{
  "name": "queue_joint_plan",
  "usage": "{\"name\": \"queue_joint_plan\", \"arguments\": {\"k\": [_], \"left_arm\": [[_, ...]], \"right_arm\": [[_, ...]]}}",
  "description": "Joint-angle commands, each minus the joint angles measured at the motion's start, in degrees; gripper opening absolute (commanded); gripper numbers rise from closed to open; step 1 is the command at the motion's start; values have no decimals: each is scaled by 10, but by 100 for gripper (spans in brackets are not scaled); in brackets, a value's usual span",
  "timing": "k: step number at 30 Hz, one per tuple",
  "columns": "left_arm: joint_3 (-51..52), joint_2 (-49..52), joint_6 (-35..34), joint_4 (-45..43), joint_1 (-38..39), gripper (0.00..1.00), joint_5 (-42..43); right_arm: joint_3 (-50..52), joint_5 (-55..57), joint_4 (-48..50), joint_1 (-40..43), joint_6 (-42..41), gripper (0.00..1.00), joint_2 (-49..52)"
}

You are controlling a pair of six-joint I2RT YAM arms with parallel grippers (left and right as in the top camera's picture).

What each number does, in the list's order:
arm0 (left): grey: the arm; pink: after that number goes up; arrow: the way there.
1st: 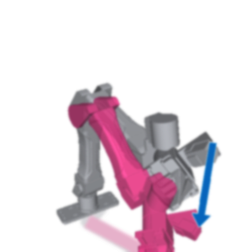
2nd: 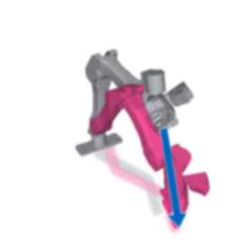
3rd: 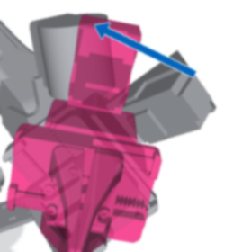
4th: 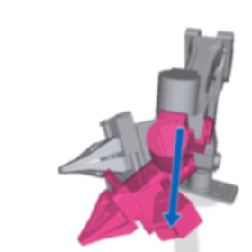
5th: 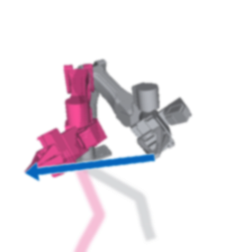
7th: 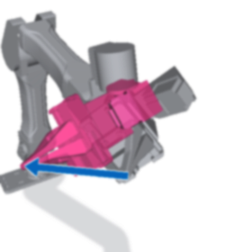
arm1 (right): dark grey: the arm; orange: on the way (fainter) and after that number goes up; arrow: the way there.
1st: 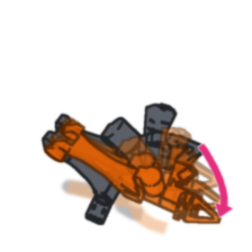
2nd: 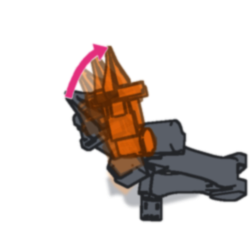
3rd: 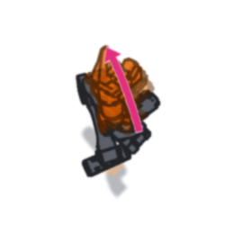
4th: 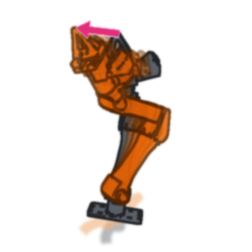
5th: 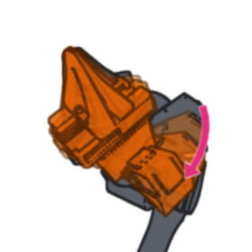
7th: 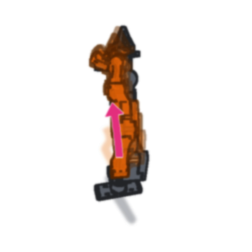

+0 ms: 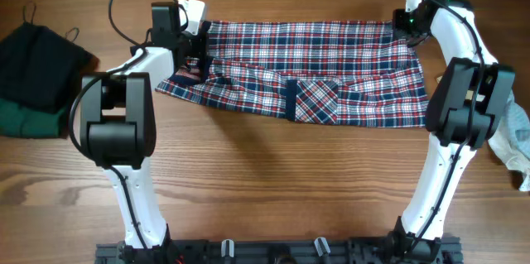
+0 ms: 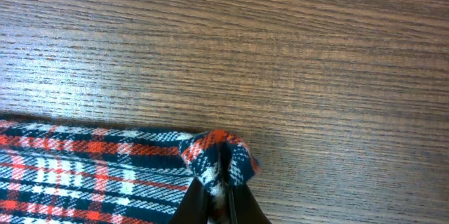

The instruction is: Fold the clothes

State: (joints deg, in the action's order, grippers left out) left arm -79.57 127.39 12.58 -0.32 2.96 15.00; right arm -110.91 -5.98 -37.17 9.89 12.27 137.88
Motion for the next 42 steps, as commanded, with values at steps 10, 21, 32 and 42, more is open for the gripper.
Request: {"name": "queue_joint_plan", "arguments": {"k": [10, 21, 32, 42], "left_arm": [[-15, -105, -2, 53, 1, 4, 6], [-15, -152, -1, 140, 1, 4, 6], [-14, -155, -1, 200, 1, 25, 6], [-14, -152, 6, 213, 1, 33, 4]], "right_arm": [[4, -5, -28, -6, -2, 4, -59], [3, -5, -194, -6, 2, 4, -99], [4, -60, -290, -7, 40, 4, -165], [4, -99, -373, -7, 10, 4, -165]]}}
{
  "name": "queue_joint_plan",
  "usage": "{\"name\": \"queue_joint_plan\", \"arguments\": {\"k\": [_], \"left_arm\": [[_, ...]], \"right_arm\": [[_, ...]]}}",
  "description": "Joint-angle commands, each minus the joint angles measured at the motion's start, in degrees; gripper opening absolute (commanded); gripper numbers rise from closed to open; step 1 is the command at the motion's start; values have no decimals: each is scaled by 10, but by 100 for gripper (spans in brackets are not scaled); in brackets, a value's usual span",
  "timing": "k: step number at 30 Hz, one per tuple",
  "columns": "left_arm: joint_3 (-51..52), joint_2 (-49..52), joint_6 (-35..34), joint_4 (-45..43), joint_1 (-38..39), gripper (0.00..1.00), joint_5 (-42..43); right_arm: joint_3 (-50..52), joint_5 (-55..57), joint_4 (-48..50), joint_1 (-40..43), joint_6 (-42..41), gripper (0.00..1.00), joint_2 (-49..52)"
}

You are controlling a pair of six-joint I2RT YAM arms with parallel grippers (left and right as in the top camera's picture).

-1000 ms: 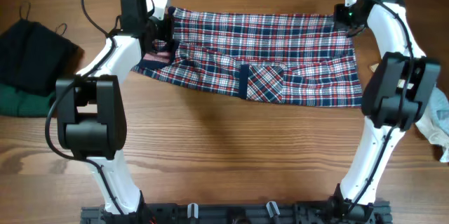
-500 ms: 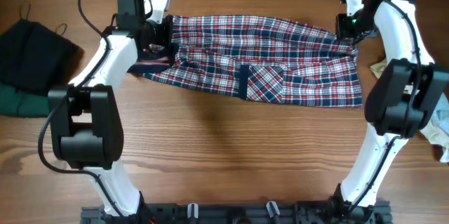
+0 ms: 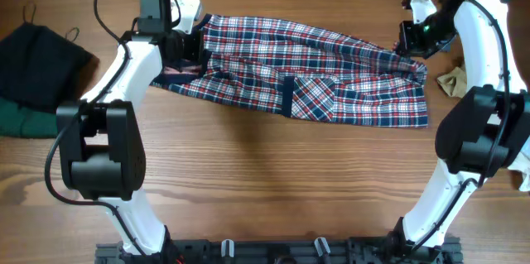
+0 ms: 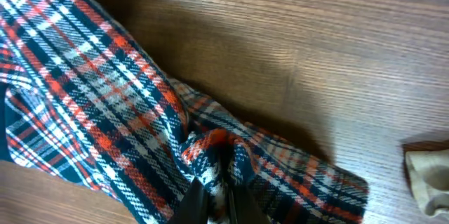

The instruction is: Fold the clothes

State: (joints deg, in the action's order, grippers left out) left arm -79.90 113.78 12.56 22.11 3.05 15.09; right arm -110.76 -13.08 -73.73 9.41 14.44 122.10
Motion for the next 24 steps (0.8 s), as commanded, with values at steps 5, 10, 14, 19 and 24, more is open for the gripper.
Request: {"name": "queue_joint_plan", "arguments": {"k": [5, 10, 14, 19, 24], "left_arm": [[-11, 3, 7, -80, 0, 59, 17], [-11, 70, 12, -177, 0, 64, 23], [-11, 135, 38, -216, 0, 61, 18], [-11, 151, 47, -228, 0, 44, 3], [-11, 106, 50, -224, 0, 4, -17]], "right_arm": [[3, -29, -5, -23, -11, 4, -7], [3, -29, 7, -42, -11, 4, -7], [3, -29, 6, -42, -11, 4, -7], [3, -29, 6, -42, -11, 4, -7], [3, -29, 10, -42, -10, 4, -7]]}}
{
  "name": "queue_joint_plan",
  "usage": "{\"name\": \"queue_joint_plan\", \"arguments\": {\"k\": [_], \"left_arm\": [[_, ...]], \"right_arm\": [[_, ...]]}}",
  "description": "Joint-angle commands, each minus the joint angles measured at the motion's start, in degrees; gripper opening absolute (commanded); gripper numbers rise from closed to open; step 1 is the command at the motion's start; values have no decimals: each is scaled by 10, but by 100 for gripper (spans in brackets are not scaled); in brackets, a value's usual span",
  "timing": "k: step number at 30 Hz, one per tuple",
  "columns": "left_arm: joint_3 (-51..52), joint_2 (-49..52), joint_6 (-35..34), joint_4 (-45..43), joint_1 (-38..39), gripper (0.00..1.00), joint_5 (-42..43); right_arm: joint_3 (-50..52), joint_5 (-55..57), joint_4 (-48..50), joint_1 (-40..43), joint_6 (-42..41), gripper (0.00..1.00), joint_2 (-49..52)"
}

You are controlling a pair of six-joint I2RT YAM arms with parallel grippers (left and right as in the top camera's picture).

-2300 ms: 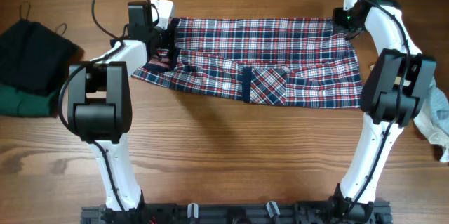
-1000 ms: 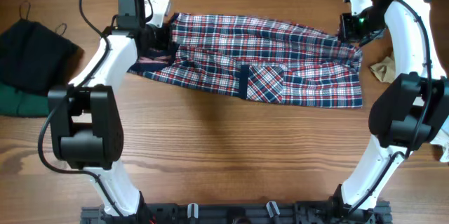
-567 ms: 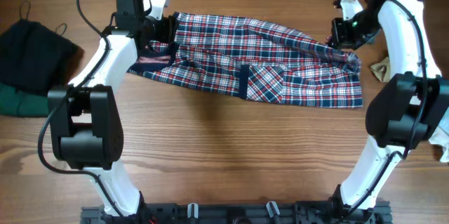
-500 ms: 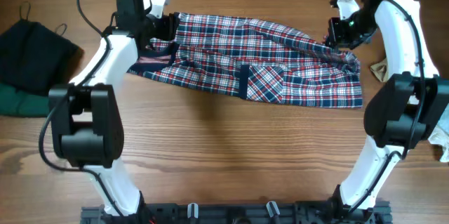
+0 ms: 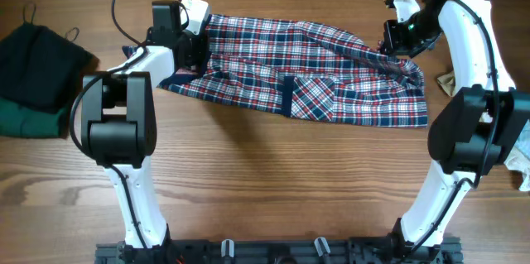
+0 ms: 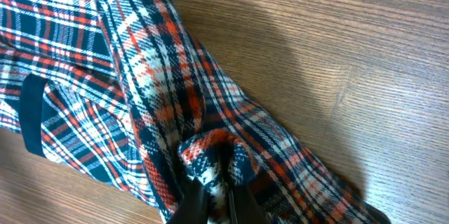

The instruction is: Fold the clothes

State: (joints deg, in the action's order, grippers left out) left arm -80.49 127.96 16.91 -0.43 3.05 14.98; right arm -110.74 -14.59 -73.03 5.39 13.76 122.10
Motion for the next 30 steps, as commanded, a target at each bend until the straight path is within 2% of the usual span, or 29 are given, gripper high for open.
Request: {"name": "queue_joint_plan", "arguments": {"k": [1, 4, 7, 13, 16, 21, 24, 27, 30], "left_arm": [[-5, -49, 7, 4, 0, 4, -16], [-5, -93, 7, 18, 0, 7, -16], [-5, -105, 7, 72, 0, 8, -16], [-5, -111, 6, 169, 0, 4, -15], [-5, -111, 7, 212, 0, 4, -15], [-5, -142, 3, 226, 0, 4, -15], [-5, -171, -48, 227, 0, 4, -15], [-5, -173, -60, 286, 1, 4, 0], [-5, -173, -57, 334, -3, 4, -18]], "right_arm": [[2, -14, 3, -1, -3, 4, -7], [2, -14, -9, -1, -4, 4, -7], [2, -5, -49, -1, -10, 4, -7], [3, 3, -102, -1, -34, 4, -7], [39, 3, -102, -2, -35, 4, -7], [173, 3, -31, -2, -49, 4, -7], [231, 3, 32, -2, -57, 4, -7], [315, 3, 162, -2, -96, 4, -7], [332, 19, 183, -2, -99, 5, -7]]}}
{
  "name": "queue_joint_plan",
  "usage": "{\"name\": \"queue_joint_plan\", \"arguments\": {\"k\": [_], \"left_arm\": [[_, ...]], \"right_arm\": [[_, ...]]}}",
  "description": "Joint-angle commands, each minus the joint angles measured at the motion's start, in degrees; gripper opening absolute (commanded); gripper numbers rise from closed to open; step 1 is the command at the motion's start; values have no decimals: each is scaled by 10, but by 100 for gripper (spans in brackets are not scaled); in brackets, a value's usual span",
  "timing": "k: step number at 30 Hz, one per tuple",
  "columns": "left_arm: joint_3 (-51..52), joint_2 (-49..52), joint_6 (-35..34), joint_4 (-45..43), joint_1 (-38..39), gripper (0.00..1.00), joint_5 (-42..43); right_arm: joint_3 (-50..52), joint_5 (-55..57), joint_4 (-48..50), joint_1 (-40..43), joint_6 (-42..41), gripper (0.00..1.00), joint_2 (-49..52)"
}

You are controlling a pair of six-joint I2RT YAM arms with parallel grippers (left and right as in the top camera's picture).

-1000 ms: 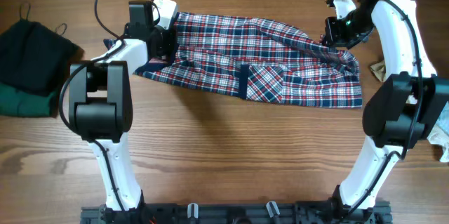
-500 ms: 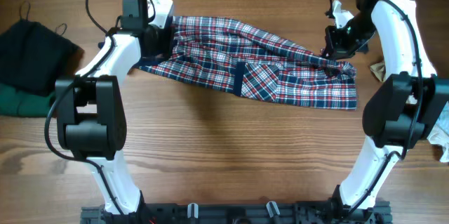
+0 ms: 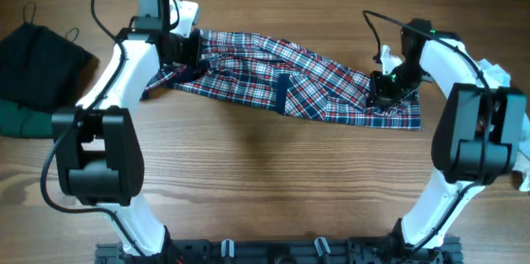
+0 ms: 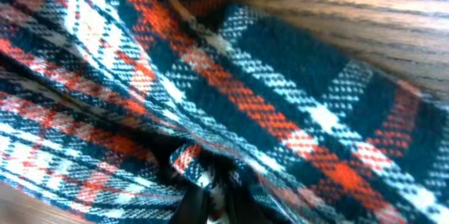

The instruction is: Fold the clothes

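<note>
A red, navy and white plaid garment (image 3: pixel 306 82) lies across the table, its far edge drawn down over its near half. My right gripper (image 3: pixel 383 88) is shut on a bunched plaid corner (image 4: pixel 203 171), low over the garment's right end near its front edge. In the right wrist view plaid cloth fills the frame. My left gripper (image 3: pixel 184 47) is at the garment's far left corner, jaws buried in cloth; it seems shut on it.
A black cloth (image 3: pixel 33 61) over a dark green one (image 3: pixel 25 119) sits at the left table edge. Pale cloth (image 3: pixel 517 144) lies at the right edge. Bare wood (image 3: pixel 273 181) spans the front of the table.
My right gripper has moved toward the front with the plaid corner, from the far right edge down onto the garment's lower right part. The far edge now overlaps the near half. The left arm shifted slightly.
The garment lay spread flat, each gripper at a far corner, the right one shut on its corner. Then both corners were raised and the far edge hung loose. Then the right corner came inward, and now it sits low over the front right.
</note>
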State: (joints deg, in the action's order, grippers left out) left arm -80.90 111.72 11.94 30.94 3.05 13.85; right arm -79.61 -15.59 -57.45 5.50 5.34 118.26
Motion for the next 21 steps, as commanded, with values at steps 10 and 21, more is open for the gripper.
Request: {"name": "queue_joint_plan", "arguments": {"k": [10, 21], "left_arm": [[-1, -10, -6, 49, -4, 4, -71], [0, -9, -3, -11, -62, 4, -90]], "right_arm": [[21, 99, 32, -3, -12, 4, 31], [135, 199, 164, -1, -13, 4, 31]]}}
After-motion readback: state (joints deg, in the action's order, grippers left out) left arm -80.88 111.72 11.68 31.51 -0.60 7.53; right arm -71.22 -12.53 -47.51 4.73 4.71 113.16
